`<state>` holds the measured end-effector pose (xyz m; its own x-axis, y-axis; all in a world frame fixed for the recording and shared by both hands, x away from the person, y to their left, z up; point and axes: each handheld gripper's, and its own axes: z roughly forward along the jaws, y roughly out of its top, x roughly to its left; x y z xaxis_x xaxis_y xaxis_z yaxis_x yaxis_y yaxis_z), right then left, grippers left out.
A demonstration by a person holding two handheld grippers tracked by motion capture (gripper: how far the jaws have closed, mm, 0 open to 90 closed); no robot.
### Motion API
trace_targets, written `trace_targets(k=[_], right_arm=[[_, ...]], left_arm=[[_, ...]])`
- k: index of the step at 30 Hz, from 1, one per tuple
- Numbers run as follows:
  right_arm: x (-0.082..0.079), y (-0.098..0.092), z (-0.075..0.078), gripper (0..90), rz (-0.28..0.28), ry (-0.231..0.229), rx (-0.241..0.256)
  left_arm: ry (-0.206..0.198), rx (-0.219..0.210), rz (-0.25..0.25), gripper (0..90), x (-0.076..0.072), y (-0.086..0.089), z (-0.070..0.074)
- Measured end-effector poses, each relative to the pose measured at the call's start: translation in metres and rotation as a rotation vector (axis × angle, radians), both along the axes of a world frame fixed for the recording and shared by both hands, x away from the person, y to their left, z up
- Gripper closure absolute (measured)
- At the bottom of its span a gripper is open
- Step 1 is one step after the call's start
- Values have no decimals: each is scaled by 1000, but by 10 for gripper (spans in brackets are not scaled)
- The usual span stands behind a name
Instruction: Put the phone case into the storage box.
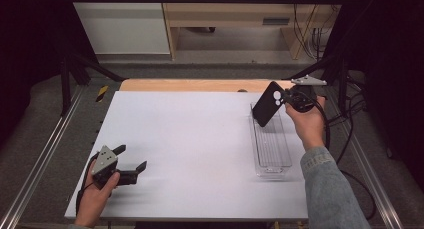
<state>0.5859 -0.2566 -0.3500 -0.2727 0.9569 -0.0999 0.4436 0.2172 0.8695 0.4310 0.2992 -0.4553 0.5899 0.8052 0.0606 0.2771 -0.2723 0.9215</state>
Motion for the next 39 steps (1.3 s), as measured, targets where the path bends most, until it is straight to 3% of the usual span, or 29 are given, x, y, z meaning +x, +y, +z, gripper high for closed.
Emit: trace_targets(k=[18, 39], right_arm=[[8, 17, -8, 771, -2, -33, 1], [14, 25, -11, 764, 5, -51, 36]], left_arm=[[6, -2, 1, 38, 1, 1, -1], [9, -1, -1, 38, 2, 1, -1]])
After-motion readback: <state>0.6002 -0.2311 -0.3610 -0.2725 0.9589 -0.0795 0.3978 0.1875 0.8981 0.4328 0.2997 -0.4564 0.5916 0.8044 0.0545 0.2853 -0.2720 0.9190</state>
